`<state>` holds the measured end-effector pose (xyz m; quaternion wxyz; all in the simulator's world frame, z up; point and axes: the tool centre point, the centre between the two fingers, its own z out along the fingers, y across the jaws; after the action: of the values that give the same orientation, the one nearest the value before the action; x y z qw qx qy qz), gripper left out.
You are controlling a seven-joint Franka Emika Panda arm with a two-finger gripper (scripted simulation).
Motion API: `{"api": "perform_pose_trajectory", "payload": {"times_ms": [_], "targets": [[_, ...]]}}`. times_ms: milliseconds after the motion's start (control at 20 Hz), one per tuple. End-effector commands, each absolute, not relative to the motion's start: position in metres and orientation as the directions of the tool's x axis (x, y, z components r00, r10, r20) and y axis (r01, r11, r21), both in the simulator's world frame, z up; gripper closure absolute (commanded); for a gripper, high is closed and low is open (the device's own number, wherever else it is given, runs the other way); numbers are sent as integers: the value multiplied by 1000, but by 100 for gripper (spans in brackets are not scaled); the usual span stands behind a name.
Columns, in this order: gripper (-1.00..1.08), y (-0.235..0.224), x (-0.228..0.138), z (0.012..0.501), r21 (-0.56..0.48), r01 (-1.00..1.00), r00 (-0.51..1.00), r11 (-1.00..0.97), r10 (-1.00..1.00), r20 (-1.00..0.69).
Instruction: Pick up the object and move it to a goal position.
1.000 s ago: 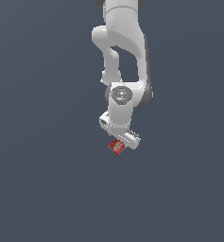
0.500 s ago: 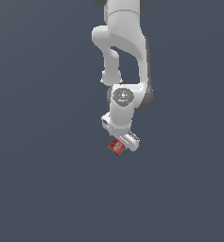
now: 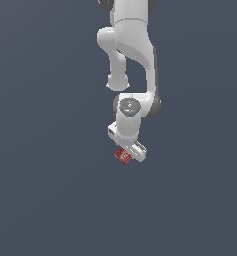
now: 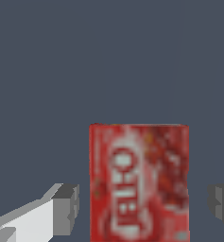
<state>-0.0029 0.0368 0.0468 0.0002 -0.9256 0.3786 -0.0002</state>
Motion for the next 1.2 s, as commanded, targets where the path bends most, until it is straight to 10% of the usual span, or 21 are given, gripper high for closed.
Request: {"api": "perform_pose_trajectory", "payload": {"times_ms": [0,400,450,1150], "targets": [[-92,37,-4,34,0,-702,712,-712,-702,0],[-92,37,-3,15,0,-703,711,-711,-703,0],[108,37,-3,15,0,-703,711,-711,-703,0],[108,38,-1,21,-1,-702,712,-712,-702,0]]}}
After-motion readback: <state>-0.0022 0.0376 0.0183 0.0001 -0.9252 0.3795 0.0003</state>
